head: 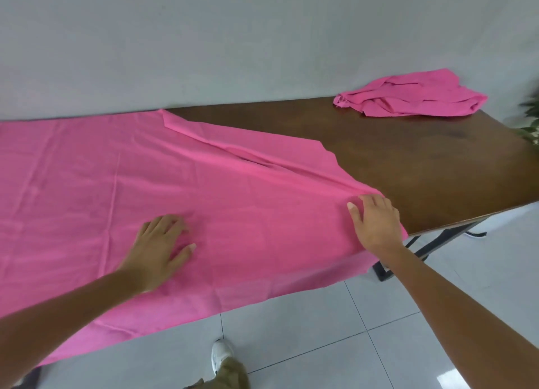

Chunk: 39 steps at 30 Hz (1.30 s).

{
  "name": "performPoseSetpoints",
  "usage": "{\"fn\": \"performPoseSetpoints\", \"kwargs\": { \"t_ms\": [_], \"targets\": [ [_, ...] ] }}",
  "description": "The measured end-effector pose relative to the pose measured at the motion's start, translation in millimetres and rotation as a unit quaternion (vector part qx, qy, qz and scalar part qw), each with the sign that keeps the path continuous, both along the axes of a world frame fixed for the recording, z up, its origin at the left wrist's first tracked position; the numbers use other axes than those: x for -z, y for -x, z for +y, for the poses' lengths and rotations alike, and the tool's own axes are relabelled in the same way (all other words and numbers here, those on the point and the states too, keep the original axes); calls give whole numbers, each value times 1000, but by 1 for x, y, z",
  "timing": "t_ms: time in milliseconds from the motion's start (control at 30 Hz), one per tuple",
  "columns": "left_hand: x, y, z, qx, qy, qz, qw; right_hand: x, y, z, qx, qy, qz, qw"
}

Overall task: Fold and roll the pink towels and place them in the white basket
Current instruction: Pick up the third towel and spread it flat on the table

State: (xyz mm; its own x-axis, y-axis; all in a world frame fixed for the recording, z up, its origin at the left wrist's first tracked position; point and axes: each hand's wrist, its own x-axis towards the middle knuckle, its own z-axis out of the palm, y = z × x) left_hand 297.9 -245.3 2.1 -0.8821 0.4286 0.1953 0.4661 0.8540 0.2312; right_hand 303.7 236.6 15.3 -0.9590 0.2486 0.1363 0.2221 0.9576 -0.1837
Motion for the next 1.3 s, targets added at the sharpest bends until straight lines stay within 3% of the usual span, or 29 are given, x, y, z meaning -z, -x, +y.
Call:
{"fn": "performPoseSetpoints", "kwargs": {
  "t_ms": [167,467,633,833,1000,1167,1300],
  "targets": [
    [-4,49,23,-68,-31,11,997,-7,29,-16,-52,19,10,998],
    [-1,145,40,-155,22,-90,984,-23,123,-59,-99,54,30,993],
    [9,158,43,-166,27,-73,983,-34,204,-84,-111,61,-7,992],
    [15,160,42,-172,23,-54,983,-23,275,-102,-125,18,-113,986],
    [15,161,44,-179,16,-55,982,-17,296,-103,-108,-3,-52,993],
    [13,159,42,-182,22,-56,981,-33,307,-94,-120,1,-45,992],
    [11,160,42,-183,21,-53,981,-58,314,-79,-141,11,33,989]
  ]
}}
